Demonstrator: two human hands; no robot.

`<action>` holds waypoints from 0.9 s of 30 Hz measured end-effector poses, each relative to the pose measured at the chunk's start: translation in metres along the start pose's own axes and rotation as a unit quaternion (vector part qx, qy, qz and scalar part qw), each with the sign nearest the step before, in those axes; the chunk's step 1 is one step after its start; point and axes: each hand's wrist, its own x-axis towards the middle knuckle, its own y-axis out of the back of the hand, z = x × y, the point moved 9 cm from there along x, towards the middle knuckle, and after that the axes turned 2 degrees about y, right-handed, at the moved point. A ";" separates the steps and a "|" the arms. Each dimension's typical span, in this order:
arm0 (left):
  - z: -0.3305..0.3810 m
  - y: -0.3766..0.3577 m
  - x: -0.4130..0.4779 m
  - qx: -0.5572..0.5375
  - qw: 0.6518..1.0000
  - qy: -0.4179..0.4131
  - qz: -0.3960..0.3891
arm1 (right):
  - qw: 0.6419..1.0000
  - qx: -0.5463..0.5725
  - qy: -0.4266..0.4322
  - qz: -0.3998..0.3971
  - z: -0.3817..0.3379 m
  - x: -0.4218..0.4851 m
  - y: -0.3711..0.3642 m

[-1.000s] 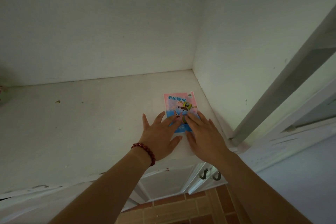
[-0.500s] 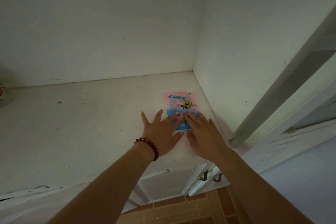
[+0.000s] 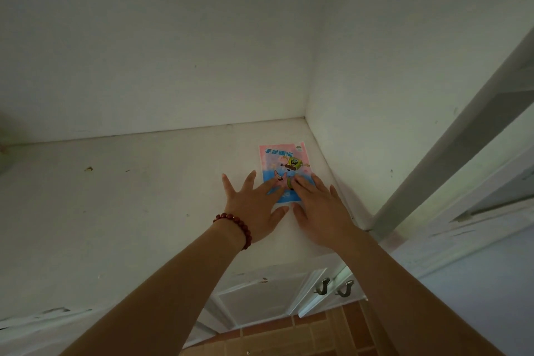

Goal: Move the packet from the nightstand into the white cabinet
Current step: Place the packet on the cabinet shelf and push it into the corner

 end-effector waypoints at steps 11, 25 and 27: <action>-0.010 0.003 0.029 0.005 1.000 0.002 -0.010 | 1.000 0.008 -0.020 -0.004 0.004 0.031 0.010; -0.016 0.012 0.073 0.006 1.000 -0.003 -0.024 | 0.999 0.000 -0.046 0.010 0.012 0.074 0.020; -0.016 0.014 0.080 0.008 1.000 -0.003 -0.024 | 0.999 0.007 -0.051 0.013 0.014 0.080 0.022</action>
